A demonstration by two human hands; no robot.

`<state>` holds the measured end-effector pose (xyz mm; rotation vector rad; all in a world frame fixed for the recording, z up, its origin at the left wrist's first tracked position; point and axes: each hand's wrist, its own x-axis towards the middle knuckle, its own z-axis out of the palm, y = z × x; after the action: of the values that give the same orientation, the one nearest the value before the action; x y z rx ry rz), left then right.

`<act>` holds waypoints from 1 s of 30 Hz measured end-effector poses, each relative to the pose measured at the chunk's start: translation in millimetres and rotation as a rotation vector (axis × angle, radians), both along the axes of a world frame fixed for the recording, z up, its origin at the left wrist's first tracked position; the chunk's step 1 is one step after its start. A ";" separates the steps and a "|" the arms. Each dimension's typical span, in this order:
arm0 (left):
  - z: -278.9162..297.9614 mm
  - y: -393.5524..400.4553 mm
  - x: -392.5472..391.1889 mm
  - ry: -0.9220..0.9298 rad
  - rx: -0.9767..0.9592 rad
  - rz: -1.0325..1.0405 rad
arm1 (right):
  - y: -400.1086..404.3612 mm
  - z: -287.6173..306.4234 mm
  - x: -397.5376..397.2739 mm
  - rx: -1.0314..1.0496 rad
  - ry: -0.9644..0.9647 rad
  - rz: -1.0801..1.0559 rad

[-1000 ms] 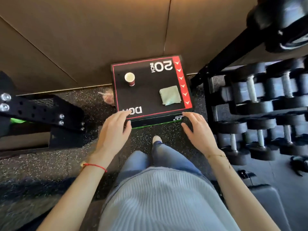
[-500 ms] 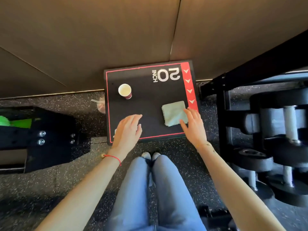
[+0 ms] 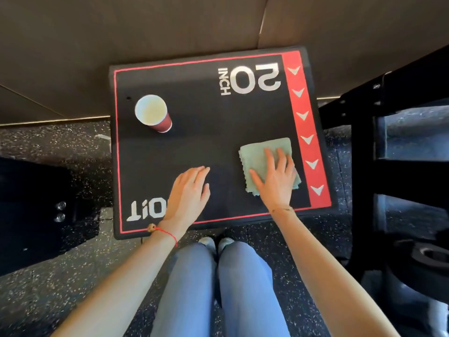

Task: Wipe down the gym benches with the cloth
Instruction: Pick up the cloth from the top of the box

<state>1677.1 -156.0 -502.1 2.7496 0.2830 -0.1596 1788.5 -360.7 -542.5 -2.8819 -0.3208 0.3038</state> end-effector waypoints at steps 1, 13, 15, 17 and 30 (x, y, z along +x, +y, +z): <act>-2.7 -0.9 -0.1 0.003 -0.007 -0.002 | -0.6 -2.0 -2.4 0.022 -0.044 0.006; 124.8 -7.1 -45.0 0.026 -0.048 -0.091 | -31.4 121.1 -67.1 0.259 0.176 0.052; 170.4 -9.7 -56.1 0.029 -0.049 -0.127 | -41.5 169.5 -85.7 0.280 0.137 0.048; 218.2 -15.0 -67.8 0.034 -0.042 -0.158 | -52.1 220.1 -104.1 0.292 0.105 0.038; 416.1 -59.9 -141.1 -0.127 -0.051 -0.397 | -115.9 437.2 -254.6 0.348 -0.057 -0.209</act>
<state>1535.9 -215.8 -86.1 2.7187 -0.2997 -0.0927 1533.9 -476.6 -105.3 -2.5549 -0.0701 0.1146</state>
